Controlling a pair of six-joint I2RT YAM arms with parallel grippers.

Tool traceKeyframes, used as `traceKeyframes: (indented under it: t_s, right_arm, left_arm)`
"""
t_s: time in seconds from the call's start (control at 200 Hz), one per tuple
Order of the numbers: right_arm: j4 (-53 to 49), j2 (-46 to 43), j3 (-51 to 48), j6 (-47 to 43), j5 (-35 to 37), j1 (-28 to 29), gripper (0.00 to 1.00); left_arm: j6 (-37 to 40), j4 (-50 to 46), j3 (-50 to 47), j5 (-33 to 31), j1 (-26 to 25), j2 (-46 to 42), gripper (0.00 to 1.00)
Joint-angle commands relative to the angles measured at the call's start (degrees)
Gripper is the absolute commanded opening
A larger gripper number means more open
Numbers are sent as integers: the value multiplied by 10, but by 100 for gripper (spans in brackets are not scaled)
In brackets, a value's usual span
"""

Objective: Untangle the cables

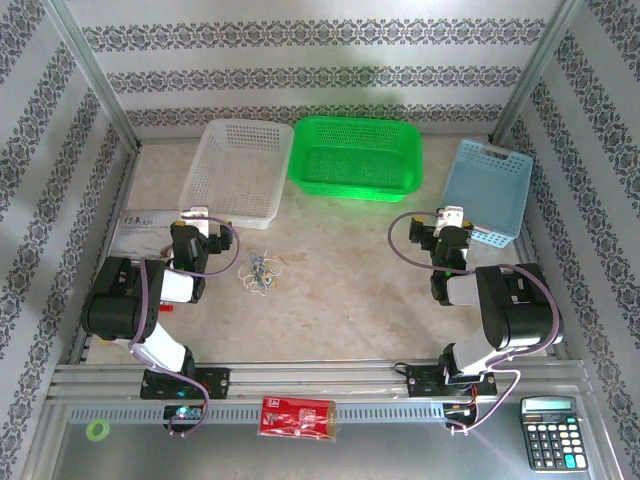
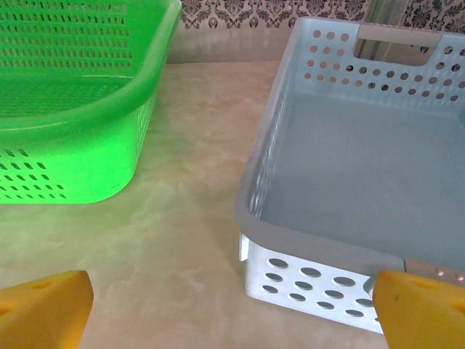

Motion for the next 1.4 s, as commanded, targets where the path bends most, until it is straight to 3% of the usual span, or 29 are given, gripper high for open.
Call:
traceKeyframes:
  t_s: [0.0, 1.234, 1.394]
  right_arm:
    - [5, -2, 5, -1, -11, 1, 98]
    - [5, -3, 5, 4, -22, -5, 98]
    - [-29, -65, 1, -6, -49, -6, 98]
  left_arm:
    - [-6, -3, 2, 3, 4, -8, 100]
    - [-9, -4, 2, 2, 5, -7, 100]
    - [-19, 26, -25, -28, 5, -34, 100]
